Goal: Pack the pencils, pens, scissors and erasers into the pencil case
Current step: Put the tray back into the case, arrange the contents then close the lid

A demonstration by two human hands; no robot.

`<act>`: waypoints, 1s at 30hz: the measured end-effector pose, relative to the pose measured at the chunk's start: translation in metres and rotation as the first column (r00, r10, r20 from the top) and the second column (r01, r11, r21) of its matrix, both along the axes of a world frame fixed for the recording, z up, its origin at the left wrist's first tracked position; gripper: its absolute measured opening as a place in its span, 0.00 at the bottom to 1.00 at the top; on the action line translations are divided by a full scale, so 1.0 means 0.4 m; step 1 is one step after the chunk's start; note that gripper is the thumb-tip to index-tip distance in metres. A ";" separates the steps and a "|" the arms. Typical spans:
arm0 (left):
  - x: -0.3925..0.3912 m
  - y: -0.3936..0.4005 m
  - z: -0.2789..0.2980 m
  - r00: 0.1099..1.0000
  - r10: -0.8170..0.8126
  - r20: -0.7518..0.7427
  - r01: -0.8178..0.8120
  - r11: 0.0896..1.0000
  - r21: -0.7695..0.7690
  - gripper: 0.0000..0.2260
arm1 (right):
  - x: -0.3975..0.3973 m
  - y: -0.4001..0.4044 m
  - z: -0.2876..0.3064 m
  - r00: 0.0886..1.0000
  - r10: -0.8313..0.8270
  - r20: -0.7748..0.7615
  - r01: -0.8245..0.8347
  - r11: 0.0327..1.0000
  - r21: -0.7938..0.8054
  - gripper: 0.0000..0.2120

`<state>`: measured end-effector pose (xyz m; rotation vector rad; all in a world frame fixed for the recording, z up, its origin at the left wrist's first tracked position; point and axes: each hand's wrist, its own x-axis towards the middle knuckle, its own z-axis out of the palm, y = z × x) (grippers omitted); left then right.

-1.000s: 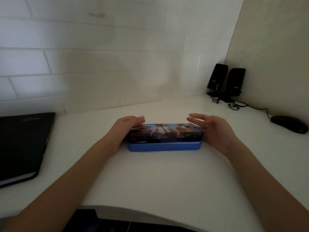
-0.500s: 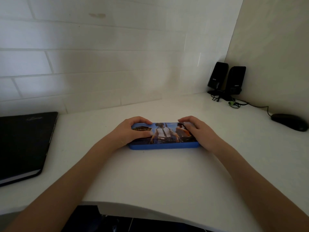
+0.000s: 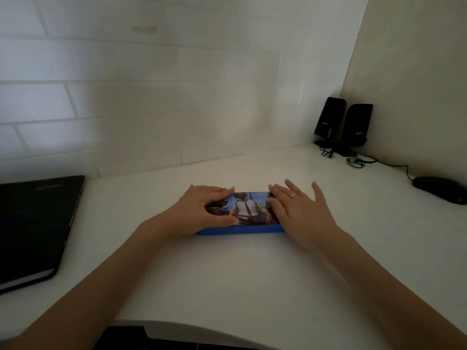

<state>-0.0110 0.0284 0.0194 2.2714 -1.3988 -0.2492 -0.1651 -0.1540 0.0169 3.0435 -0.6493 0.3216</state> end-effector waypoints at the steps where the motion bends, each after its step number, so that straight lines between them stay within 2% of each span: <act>1: -0.013 -0.009 -0.002 0.983 -0.005 0.183 -0.015 0.994 0.107 0.47 | 0.003 0.007 -0.002 0.999 0.029 0.018 -0.029 0.999 0.015 0.24; 2: -0.026 -0.023 -0.006 0.944 -0.023 0.330 -0.040 0.982 0.183 0.48 | 0.007 0.011 -0.001 0.997 0.061 0.038 -0.063 0.997 0.049 0.24; 3: -0.037 -0.037 -0.009 0.914 -0.041 0.404 -0.052 0.975 0.217 0.48 | 0.012 0.010 -0.002 0.995 0.083 0.055 -0.088 0.992 0.094 0.24; 6: -0.048 -0.066 -0.011 0.917 -0.062 0.394 -0.038 0.969 0.242 0.47 | 0.017 -0.002 0.001 0.991 0.108 0.080 -0.125 0.959 0.254 0.27; 8: -0.048 -0.066 -0.004 0.919 -0.071 0.389 -0.026 0.970 0.240 0.44 | 0.013 -0.007 0.000 0.987 0.093 0.129 -0.130 0.939 0.320 0.26; 12: -0.062 -0.062 -0.006 0.896 -0.110 0.429 0.019 0.977 0.212 0.38 | 0.007 0.012 -0.016 0.983 0.100 0.151 -0.120 0.984 0.130 0.22; 14: -0.071 -0.063 -0.007 0.880 -0.120 0.459 0.026 0.979 0.204 0.37 | 0.006 0.014 -0.019 0.981 0.102 0.167 -0.122 0.986 0.115 0.22; 16: -0.076 -0.061 -0.007 0.880 -0.113 0.461 0.023 0.980 0.197 0.37 | 0.003 0.009 -0.015 0.969 0.099 0.224 -0.153 0.959 0.239 0.21; 17: -0.077 -0.059 -0.006 0.883 -0.110 0.455 0.022 0.981 0.195 0.38 | -0.002 0.006 -0.013 0.960 0.066 0.272 -0.168 0.914 0.368 0.21; 19: -0.078 -0.058 -0.002 0.890 -0.117 0.440 0.027 0.978 0.206 0.38 | -0.009 0.001 -0.004 0.921 -0.061 0.384 -0.220 0.732 0.644 0.21; 20: -0.077 -0.057 0.000 0.894 -0.121 0.431 0.029 0.977 0.213 0.38 | -0.008 -0.004 -0.004 0.911 -0.112 0.398 -0.224 0.676 0.702 0.21; 21: -0.077 -0.058 0.000 0.895 -0.122 0.430 0.029 0.976 0.216 0.38 | -0.006 -0.010 -0.004 0.923 -0.122 0.365 -0.182 0.697 0.694 0.21; 22: -0.077 -0.059 -0.001 0.892 -0.123 0.435 0.028 0.975 0.218 0.38 | -0.002 -0.017 -0.007 0.951 -0.089 0.296 -0.123 0.770 0.626 0.21; 24: -0.073 -0.060 -0.005 0.887 -0.131 0.442 0.032 0.974 0.224 0.37 | 0.002 -0.026 -0.012 0.993 -0.027 0.116 -0.018 0.927 0.374 0.21; 25: -0.070 -0.059 -0.009 0.884 -0.135 0.447 0.035 0.974 0.225 0.36 | 0.003 -0.025 -0.013 0.995 -0.021 0.097 -0.011 0.948 0.319 0.21; 26: -0.068 -0.058 -0.011 0.879 -0.142 0.456 0.039 0.973 0.228 0.36 | 0.001 -0.025 -0.013 0.993 0.001 0.122 -0.041 0.943 0.329 0.21; 27: -0.066 -0.057 -0.013 0.872 -0.151 0.466 0.046 0.972 0.230 0.35 | -0.006 -0.023 -0.010 0.981 0.006 0.192 -0.092 0.892 0.443 0.21; 28: -0.065 -0.055 -0.016 0.867 -0.161 0.471 0.054 0.971 0.234 0.34 | -0.008 -0.021 -0.005 0.955 -0.029 0.295 -0.169 0.764 0.623 0.21; 29: -0.060 -0.055 -0.018 0.869 -0.174 0.463 0.069 0.970 0.235 0.33 | -0.013 -0.021 -0.002 0.922 -0.112 0.370 -0.246 0.569 0.785 0.21; 30: -0.060 -0.054 -0.012 0.879 -0.180 0.441 0.082 0.969 0.232 0.32 | -0.020 -0.028 0.003 0.890 -0.211 0.405 -0.312 0.367 0.877 0.22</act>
